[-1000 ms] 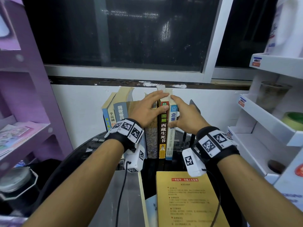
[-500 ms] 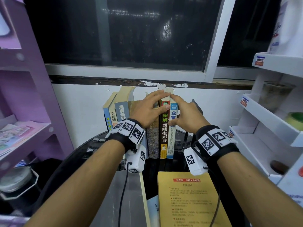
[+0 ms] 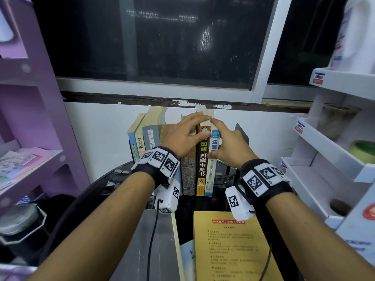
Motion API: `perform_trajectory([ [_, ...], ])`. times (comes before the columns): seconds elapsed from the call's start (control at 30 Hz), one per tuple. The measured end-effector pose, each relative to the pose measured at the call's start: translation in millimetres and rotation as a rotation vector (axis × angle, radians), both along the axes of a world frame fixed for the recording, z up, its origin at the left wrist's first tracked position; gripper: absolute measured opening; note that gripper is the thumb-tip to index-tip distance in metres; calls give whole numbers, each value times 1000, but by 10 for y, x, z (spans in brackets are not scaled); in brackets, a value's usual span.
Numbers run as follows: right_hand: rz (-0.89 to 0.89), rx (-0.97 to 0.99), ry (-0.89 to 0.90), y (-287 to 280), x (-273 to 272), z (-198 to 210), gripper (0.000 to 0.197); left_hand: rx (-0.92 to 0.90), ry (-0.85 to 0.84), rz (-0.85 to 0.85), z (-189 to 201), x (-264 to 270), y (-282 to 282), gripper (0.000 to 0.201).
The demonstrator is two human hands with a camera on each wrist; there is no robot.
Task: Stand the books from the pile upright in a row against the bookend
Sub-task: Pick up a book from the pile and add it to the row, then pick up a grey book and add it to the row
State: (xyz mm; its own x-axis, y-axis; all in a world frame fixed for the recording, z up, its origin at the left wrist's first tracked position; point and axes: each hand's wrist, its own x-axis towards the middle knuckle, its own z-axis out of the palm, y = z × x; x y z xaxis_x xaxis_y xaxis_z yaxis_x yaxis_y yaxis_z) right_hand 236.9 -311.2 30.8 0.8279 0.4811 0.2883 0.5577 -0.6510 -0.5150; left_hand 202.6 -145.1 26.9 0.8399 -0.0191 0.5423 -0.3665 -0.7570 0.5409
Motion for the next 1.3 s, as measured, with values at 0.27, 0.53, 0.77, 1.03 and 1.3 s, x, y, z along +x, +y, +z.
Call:
perform_trajectory([
  [0.27, -5, 11, -12, -8, -96, -43, 91, 44, -12, 30, -7, -31, -27, 49],
  [0.53, -22, 52, -27, -30, -235, -102, 93, 51, -99, 17, -141, -212, -40, 53],
  [0.77, 12, 82, -44, -108, -455, -107, 86, 45, -83, 30, -138, -513, -78, 54],
  [1.03, 2, 76, -74, -113, -841, -150, 68, 91, -46, 45, -263, -950, 114, 52],
  [1.3, 103, -193, 123, 177, -1202, -251, 65, 63, 234, 129, -430, -1418, 435, 50],
])
